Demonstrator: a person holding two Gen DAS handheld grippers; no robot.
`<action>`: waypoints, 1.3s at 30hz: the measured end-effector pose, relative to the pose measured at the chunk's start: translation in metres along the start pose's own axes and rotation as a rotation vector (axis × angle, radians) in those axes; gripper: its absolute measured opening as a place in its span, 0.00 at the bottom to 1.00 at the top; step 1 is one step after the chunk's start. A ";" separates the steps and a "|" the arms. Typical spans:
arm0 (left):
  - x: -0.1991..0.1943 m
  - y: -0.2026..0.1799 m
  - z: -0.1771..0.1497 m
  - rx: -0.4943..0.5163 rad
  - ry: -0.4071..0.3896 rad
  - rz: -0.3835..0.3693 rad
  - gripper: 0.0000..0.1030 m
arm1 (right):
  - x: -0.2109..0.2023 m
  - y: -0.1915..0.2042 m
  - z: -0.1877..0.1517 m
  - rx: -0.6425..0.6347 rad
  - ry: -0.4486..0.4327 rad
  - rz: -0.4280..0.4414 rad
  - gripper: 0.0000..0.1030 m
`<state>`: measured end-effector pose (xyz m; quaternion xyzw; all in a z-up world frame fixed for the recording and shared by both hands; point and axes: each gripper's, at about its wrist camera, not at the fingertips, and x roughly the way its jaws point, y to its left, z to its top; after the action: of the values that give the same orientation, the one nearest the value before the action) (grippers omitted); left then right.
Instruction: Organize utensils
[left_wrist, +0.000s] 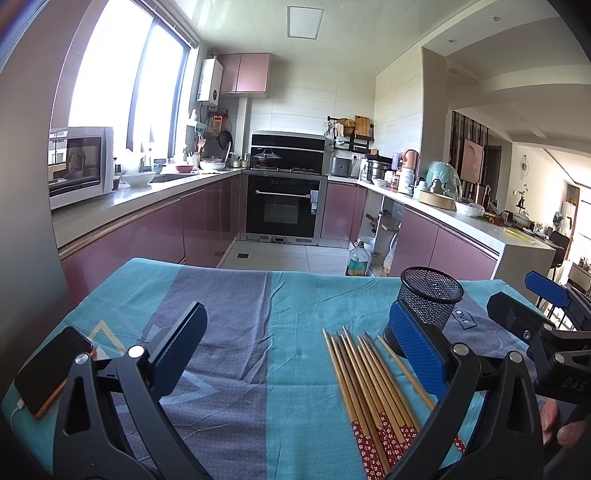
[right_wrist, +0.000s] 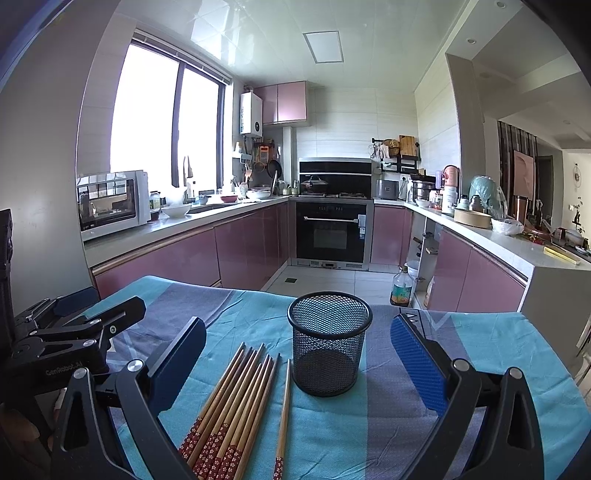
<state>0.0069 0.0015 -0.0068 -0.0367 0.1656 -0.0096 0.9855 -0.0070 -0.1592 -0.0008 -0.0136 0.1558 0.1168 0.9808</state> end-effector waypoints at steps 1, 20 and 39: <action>0.000 -0.001 -0.001 0.001 0.004 0.000 0.95 | 0.000 0.000 0.000 -0.001 0.000 0.001 0.94; 0.004 0.000 0.002 0.003 0.003 -0.005 0.95 | 0.000 -0.004 -0.001 0.009 -0.008 0.005 0.94; 0.003 -0.005 0.007 0.036 -0.075 -0.009 0.95 | 0.000 -0.002 0.001 0.007 -0.049 -0.004 0.94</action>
<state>0.0124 -0.0032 -0.0005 -0.0202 0.1284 -0.0158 0.9914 -0.0064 -0.1610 -0.0002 -0.0078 0.1321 0.1147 0.9845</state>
